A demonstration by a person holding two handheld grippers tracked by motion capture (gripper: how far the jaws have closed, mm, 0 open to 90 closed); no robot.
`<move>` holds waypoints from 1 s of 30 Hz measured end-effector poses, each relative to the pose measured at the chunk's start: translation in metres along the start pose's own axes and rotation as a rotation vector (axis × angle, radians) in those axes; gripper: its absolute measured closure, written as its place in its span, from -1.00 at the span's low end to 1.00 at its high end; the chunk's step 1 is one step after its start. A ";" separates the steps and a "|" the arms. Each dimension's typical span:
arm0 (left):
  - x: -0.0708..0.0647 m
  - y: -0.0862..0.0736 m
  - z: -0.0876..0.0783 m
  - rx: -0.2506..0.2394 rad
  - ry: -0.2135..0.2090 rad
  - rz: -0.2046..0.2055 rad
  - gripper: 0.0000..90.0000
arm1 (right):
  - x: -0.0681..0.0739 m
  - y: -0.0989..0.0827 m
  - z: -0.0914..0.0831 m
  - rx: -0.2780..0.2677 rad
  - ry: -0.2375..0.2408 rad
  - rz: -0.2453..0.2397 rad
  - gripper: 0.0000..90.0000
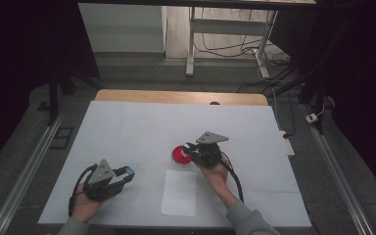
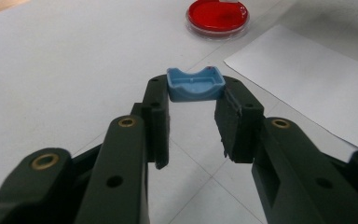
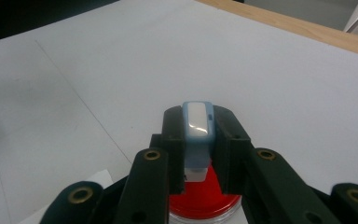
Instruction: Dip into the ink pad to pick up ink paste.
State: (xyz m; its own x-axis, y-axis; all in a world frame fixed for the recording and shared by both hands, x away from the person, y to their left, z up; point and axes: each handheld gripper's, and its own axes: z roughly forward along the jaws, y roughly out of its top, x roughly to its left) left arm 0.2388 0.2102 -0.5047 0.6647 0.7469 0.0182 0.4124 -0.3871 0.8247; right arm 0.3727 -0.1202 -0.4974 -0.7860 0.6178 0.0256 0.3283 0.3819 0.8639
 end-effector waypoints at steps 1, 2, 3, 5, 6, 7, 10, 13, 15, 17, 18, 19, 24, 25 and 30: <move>0.000 0.000 0.000 0.000 -0.001 -0.001 0.46 | 0.000 0.000 0.001 0.000 0.001 -0.001 0.68; 0.000 0.000 0.000 0.000 -0.001 0.000 0.46 | 0.000 0.000 0.001 0.003 -0.003 -0.001 0.68; 0.000 0.000 0.000 0.000 0.000 -0.001 0.46 | 0.000 0.000 0.002 0.005 -0.003 -0.002 0.68; 0.000 0.000 0.000 0.000 0.000 0.000 0.46 | 0.000 -0.001 0.003 0.007 -0.004 -0.002 0.68; 0.000 0.000 0.000 0.000 0.000 0.000 0.46 | 0.000 -0.001 0.003 0.007 -0.005 -0.001 0.68; 0.000 0.000 0.000 0.001 0.000 0.000 0.46 | 0.000 -0.001 0.003 0.008 -0.007 -0.002 0.68; -0.001 0.000 0.001 0.003 -0.004 0.001 0.46 | -0.001 -0.001 0.004 0.007 -0.016 -0.005 0.68; -0.002 0.000 0.001 0.005 -0.007 0.005 0.46 | -0.001 -0.002 0.005 0.012 -0.018 -0.008 0.68; -0.002 0.000 0.002 0.005 -0.007 0.006 0.46 | -0.002 -0.003 0.007 0.012 -0.017 -0.008 0.68; -0.002 0.000 0.001 0.005 -0.007 0.005 0.46 | -0.002 -0.003 0.008 0.021 -0.019 -0.013 0.68; -0.002 0.000 0.001 0.006 -0.007 0.005 0.46 | -0.002 -0.003 0.009 0.024 -0.019 -0.013 0.68; -0.002 0.000 0.001 0.006 -0.005 0.005 0.46 | -0.002 -0.004 0.010 0.026 -0.018 -0.015 0.68; -0.001 0.000 0.001 0.006 -0.005 0.004 0.46 | -0.002 -0.005 0.013 0.041 -0.020 -0.018 0.68; -0.001 0.000 0.001 0.006 -0.006 0.004 0.46 | -0.002 -0.005 0.014 0.040 -0.020 -0.018 0.68; -0.001 0.000 0.001 0.005 -0.006 0.003 0.46 | -0.001 -0.005 0.015 0.040 -0.020 -0.018 0.68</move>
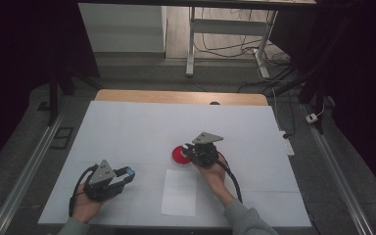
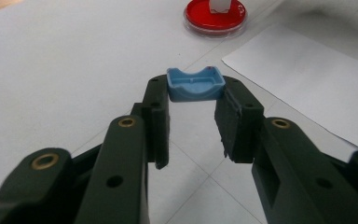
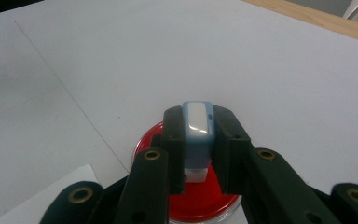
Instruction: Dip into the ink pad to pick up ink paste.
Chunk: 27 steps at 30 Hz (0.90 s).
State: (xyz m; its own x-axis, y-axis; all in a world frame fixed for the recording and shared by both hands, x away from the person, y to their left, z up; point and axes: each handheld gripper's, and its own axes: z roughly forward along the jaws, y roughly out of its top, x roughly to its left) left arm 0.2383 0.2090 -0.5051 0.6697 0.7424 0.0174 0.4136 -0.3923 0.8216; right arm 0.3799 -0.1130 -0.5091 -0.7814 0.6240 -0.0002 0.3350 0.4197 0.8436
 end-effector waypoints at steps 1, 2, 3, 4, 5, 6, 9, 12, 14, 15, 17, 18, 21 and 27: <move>0.000 0.000 0.000 0.000 0.000 0.000 0.46 | 0.000 0.000 0.000 0.000 0.001 0.000 0.68; 0.000 0.000 0.000 0.000 0.000 0.000 0.46 | 0.000 0.000 0.000 0.003 0.000 0.002 0.68; 0.000 0.000 0.000 0.000 0.000 0.000 0.46 | 0.000 0.000 0.001 0.003 0.000 0.003 0.68; 0.000 0.000 0.000 -0.001 0.000 0.000 0.46 | 0.000 0.000 0.001 0.001 0.000 0.004 0.68; 0.000 0.000 0.000 0.000 0.000 0.000 0.46 | 0.000 0.000 0.001 0.002 -0.001 0.005 0.68; 0.000 0.000 0.000 -0.001 0.001 -0.001 0.46 | 0.000 0.000 0.001 0.007 -0.005 0.003 0.69; 0.000 0.000 0.000 -0.001 0.003 -0.001 0.46 | 0.002 -0.001 0.003 0.023 -0.013 -0.012 0.69; 0.000 0.000 -0.001 -0.003 0.004 -0.003 0.46 | 0.003 0.000 0.003 0.027 -0.017 -0.021 0.69; 0.000 0.000 -0.001 -0.002 0.003 -0.003 0.46 | 0.004 -0.001 0.004 0.029 -0.018 -0.023 0.69; 0.000 0.000 0.000 -0.001 0.004 -0.002 0.46 | 0.004 -0.001 0.004 0.022 -0.019 -0.023 0.69; 0.000 0.000 0.000 -0.001 0.004 -0.002 0.46 | 0.005 -0.001 0.004 0.028 -0.023 -0.029 0.69; 0.000 0.000 0.000 -0.001 0.004 -0.003 0.46 | 0.005 -0.001 0.004 0.027 -0.022 -0.029 0.69; 0.000 0.000 0.000 -0.002 0.004 -0.004 0.46 | 0.004 -0.001 0.003 0.026 -0.018 -0.022 0.69; 0.001 0.000 -0.001 -0.004 0.005 -0.005 0.46 | 0.000 0.001 -0.003 -0.025 -0.010 0.000 0.68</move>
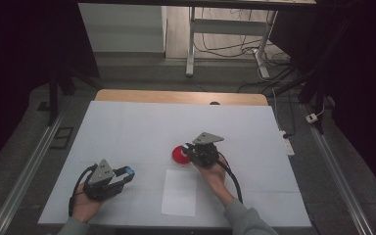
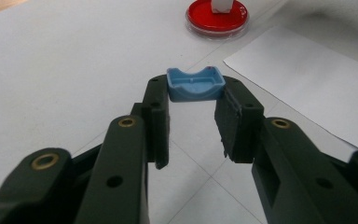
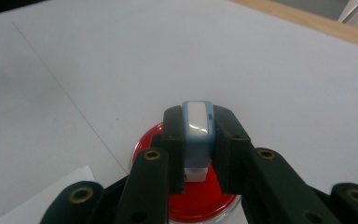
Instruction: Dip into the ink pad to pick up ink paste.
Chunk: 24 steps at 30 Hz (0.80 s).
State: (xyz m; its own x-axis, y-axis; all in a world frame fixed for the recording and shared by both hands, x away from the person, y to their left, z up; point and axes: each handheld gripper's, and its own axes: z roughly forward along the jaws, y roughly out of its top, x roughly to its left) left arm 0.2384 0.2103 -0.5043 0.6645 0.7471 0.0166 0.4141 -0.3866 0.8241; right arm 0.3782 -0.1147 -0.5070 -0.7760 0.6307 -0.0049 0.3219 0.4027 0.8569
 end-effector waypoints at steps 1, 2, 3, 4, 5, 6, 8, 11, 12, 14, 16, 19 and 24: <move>0.000 0.000 0.000 0.000 0.001 0.000 0.46 | 0.000 0.001 -0.002 -0.011 -0.002 0.004 0.68; 0.001 0.000 0.000 0.000 0.001 0.000 0.46 | -0.001 0.003 -0.004 -0.019 -0.004 0.003 0.68; 0.001 0.000 0.000 -0.001 0.001 -0.001 0.46 | -0.001 0.004 -0.006 -0.028 -0.004 0.005 0.68; 0.001 0.000 0.000 -0.001 0.001 -0.001 0.46 | -0.001 0.005 -0.008 -0.034 -0.002 0.007 0.68; 0.001 0.000 0.000 -0.001 0.001 -0.001 0.46 | 0.000 0.006 -0.009 -0.040 -0.002 0.007 0.68; 0.001 0.000 0.000 0.000 0.001 0.000 0.46 | -0.001 0.007 -0.010 -0.050 0.000 0.009 0.68; 0.000 0.000 0.000 -0.001 0.001 0.000 0.46 | -0.001 0.009 -0.012 -0.052 0.000 0.009 0.68; 0.000 0.000 0.000 -0.001 0.001 -0.002 0.46 | 0.000 0.011 -0.015 -0.056 0.004 0.011 0.68; 0.000 0.000 0.000 -0.001 0.001 -0.002 0.46 | 0.000 0.011 -0.015 -0.058 0.004 0.012 0.68; 0.000 0.000 0.000 -0.001 0.000 -0.001 0.46 | -0.001 0.012 -0.016 -0.060 0.005 0.011 0.68; 0.000 0.000 0.000 0.000 0.000 -0.001 0.46 | -0.001 0.012 -0.016 -0.060 0.006 0.011 0.68; 0.000 0.000 0.000 -0.001 0.000 -0.002 0.46 | -0.001 0.012 -0.015 -0.057 0.012 0.011 0.68; 0.000 0.000 0.000 -0.001 0.000 -0.001 0.46 | -0.001 0.012 -0.015 -0.048 0.013 0.010 0.68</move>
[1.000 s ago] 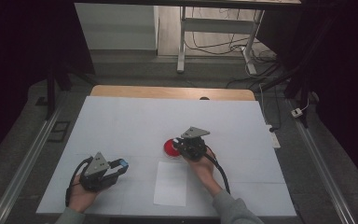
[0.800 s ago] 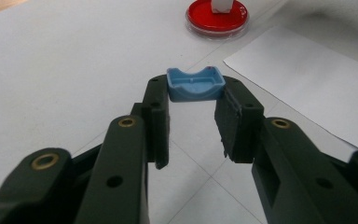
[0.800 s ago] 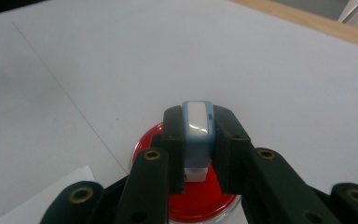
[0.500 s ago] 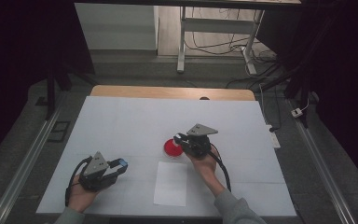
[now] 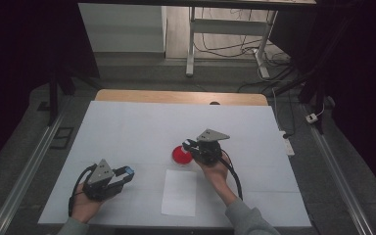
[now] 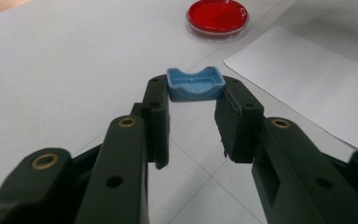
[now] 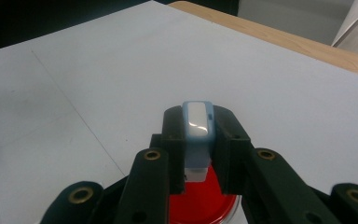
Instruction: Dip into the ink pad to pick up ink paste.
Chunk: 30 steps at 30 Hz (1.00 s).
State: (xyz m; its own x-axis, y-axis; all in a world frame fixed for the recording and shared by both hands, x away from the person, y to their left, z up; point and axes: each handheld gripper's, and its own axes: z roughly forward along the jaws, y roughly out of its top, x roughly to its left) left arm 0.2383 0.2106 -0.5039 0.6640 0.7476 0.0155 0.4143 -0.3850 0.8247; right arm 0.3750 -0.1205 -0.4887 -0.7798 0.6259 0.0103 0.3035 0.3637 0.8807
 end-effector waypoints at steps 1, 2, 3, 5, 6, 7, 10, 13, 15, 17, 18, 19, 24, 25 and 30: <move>0.000 0.000 0.000 0.000 0.000 0.000 0.46 | 0.000 0.000 0.000 0.001 0.001 0.000 0.68; 0.000 0.000 0.000 0.001 0.000 0.000 0.46 | 0.000 0.000 0.000 0.002 0.002 0.000 0.68; 0.000 0.000 0.000 0.000 0.000 0.000 0.46 | 0.000 0.000 0.001 0.004 0.002 0.000 0.68; 0.000 0.000 0.000 0.001 0.000 0.000 0.46 | 0.000 0.000 0.001 0.009 0.007 0.000 0.68; 0.000 0.000 0.000 0.001 0.000 0.000 0.46 | 0.000 0.000 0.002 0.012 0.008 0.000 0.68; 0.000 0.000 0.000 0.001 0.000 0.000 0.46 | 0.000 0.000 0.003 0.013 0.013 0.001 0.68; 0.000 0.000 0.000 0.001 0.000 0.000 0.46 | 0.000 -0.001 0.004 0.030 0.015 -0.002 0.68; 0.000 0.000 0.000 0.000 0.001 0.000 0.46 | 0.000 -0.002 0.008 0.045 0.022 -0.001 0.68; 0.000 0.000 0.000 0.001 0.002 -0.001 0.46 | 0.000 -0.002 0.010 0.056 0.025 -0.001 0.68; 0.000 0.000 0.001 0.002 0.001 0.000 0.46 | 0.000 -0.002 0.012 0.067 0.034 -0.005 0.68; 0.000 0.000 0.001 0.002 0.001 0.000 0.46 | 0.000 -0.002 0.013 0.069 0.036 -0.005 0.68; 0.000 0.000 0.001 0.002 0.002 0.000 0.46 | 0.000 -0.001 0.014 0.074 0.039 -0.007 0.68; 0.000 0.000 0.000 0.003 0.001 0.000 0.46 | 0.001 -0.003 0.020 0.107 0.050 -0.017 0.68; 0.000 0.000 0.000 0.003 0.001 0.000 0.46 | 0.001 -0.003 0.021 0.115 0.051 -0.020 0.68; 0.001 0.000 0.000 0.004 0.002 0.000 0.46 | 0.001 -0.004 0.024 0.137 0.049 -0.032 0.68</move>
State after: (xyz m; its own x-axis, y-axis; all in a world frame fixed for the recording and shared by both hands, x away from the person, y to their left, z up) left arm 0.2389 0.2109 -0.5043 0.6631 0.7484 0.0166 0.4164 -0.3871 0.8226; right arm 0.3857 -0.1046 -0.5033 -0.8152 0.5791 0.0091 0.3470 0.4758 0.8082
